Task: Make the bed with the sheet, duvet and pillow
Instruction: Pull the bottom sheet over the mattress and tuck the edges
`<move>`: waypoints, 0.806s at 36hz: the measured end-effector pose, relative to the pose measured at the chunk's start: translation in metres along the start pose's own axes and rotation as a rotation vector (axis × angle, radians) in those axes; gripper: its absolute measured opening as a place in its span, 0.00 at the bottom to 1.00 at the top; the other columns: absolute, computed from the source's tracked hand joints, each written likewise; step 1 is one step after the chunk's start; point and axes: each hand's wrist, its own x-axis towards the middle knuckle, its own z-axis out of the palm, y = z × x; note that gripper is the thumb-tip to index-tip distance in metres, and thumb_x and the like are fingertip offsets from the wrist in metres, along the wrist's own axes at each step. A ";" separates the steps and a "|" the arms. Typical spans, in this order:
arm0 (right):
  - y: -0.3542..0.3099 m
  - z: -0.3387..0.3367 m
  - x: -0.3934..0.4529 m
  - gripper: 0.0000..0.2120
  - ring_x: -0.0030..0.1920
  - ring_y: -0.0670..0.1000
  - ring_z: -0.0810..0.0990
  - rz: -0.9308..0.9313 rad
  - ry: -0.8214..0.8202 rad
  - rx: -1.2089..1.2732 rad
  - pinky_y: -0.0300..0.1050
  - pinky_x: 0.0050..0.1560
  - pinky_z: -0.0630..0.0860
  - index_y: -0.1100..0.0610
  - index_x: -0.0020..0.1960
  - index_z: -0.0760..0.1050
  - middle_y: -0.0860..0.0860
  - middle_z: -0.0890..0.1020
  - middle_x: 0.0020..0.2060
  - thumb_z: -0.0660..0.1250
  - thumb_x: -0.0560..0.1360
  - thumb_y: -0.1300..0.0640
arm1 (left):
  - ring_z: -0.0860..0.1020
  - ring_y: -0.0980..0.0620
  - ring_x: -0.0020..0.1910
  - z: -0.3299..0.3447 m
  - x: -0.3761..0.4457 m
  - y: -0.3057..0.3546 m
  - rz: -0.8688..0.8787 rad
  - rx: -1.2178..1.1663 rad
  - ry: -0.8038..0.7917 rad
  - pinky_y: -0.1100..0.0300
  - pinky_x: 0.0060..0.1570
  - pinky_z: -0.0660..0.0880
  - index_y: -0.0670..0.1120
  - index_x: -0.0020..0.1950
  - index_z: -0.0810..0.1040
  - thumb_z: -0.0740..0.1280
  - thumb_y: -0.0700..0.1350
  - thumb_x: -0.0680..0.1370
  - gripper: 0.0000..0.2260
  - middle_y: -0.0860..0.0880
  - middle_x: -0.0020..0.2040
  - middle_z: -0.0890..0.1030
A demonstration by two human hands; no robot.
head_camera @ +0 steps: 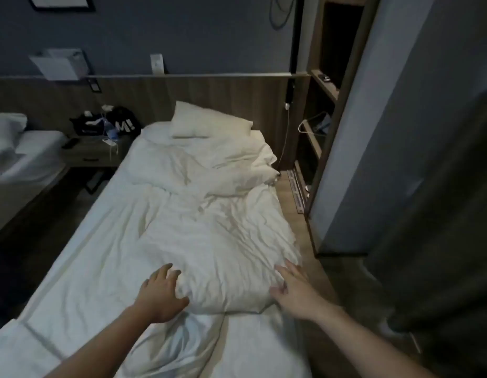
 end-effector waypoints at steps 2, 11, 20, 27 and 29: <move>0.004 0.022 0.010 0.31 0.79 0.56 0.49 0.020 -0.003 -0.020 0.45 0.76 0.49 0.50 0.79 0.56 0.51 0.50 0.80 0.60 0.79 0.43 | 0.55 0.45 0.78 0.012 0.012 -0.013 -0.044 -0.021 -0.045 0.48 0.74 0.59 0.51 0.79 0.55 0.63 0.65 0.74 0.39 0.48 0.80 0.50; 0.008 0.131 0.060 0.34 0.74 0.53 0.62 0.226 -0.054 0.107 0.46 0.71 0.63 0.52 0.77 0.59 0.51 0.63 0.75 0.65 0.76 0.43 | 0.63 0.42 0.73 0.077 0.078 -0.067 -0.041 -0.013 -0.157 0.51 0.68 0.63 0.47 0.76 0.58 0.64 0.63 0.73 0.37 0.46 0.75 0.58; 0.000 0.211 0.094 0.38 0.73 0.55 0.66 0.373 -0.056 0.211 0.47 0.70 0.66 0.52 0.78 0.56 0.51 0.63 0.75 0.68 0.73 0.44 | 0.71 0.40 0.58 0.152 0.152 -0.114 0.043 0.163 0.045 0.44 0.52 0.72 0.47 0.69 0.71 0.79 0.48 0.58 0.40 0.44 0.67 0.71; 0.005 0.228 0.093 0.45 0.72 0.53 0.67 0.360 0.012 0.219 0.47 0.70 0.67 0.51 0.78 0.58 0.50 0.65 0.74 0.63 0.65 0.36 | 0.80 0.42 0.41 0.124 0.189 -0.100 0.211 -0.041 0.150 0.54 0.46 0.65 0.52 0.38 0.72 0.64 0.53 0.70 0.05 0.49 0.39 0.83; -0.003 0.223 0.082 0.44 0.73 0.54 0.66 0.333 0.038 0.223 0.47 0.69 0.67 0.53 0.77 0.58 0.52 0.65 0.74 0.68 0.67 0.39 | 0.80 0.40 0.40 0.106 0.179 -0.096 0.319 -0.157 0.157 0.55 0.39 0.69 0.50 0.40 0.72 0.60 0.58 0.73 0.12 0.48 0.39 0.83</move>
